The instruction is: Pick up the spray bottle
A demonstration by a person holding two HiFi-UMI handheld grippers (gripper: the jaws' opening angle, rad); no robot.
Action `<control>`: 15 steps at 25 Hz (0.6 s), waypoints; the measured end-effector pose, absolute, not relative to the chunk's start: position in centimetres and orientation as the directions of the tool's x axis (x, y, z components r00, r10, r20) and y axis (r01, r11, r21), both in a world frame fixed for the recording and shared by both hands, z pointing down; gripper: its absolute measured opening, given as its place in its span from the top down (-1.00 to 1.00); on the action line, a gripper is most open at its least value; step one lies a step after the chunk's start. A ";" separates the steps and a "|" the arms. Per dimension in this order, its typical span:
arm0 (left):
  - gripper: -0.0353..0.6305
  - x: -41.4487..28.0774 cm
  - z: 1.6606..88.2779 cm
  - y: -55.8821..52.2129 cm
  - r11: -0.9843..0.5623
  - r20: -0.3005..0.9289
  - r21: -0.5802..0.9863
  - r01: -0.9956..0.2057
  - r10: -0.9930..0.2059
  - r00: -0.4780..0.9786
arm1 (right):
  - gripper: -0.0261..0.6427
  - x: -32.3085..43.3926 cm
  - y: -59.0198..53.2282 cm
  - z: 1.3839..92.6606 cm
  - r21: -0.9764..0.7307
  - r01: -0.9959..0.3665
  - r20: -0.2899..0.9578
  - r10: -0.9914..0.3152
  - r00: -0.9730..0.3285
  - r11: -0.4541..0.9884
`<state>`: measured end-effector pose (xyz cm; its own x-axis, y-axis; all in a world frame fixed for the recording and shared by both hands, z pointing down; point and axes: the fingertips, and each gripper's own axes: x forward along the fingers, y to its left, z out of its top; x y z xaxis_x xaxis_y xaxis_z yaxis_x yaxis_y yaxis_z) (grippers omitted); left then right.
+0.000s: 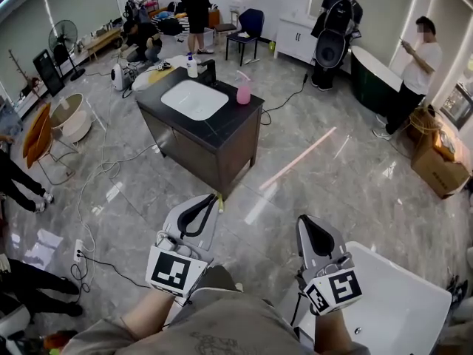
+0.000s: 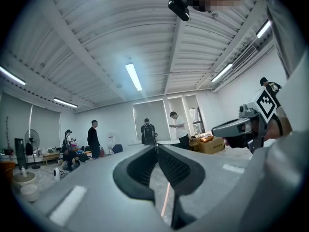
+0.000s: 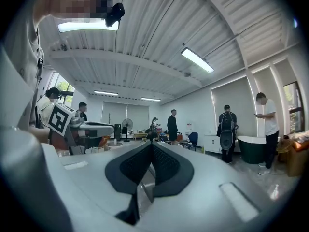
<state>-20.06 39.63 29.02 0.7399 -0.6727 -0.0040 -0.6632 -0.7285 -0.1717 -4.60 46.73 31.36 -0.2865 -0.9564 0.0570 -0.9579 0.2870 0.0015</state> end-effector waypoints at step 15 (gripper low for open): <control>0.34 -18.1 28.7 34.7 -0.684 -0.038 -0.167 -0.710 -0.716 0.698 | 0.83 -2.2 42.2 32.8 -0.016 -0.955 0.091 -0.951 -0.297 0.297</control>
<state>-18.08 34.67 28.70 0.6976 -0.7155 -0.0384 -0.7105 -0.6837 -0.1665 -2.17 42.19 32.77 -0.2968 -0.9506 0.0911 -0.9549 0.2967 -0.0156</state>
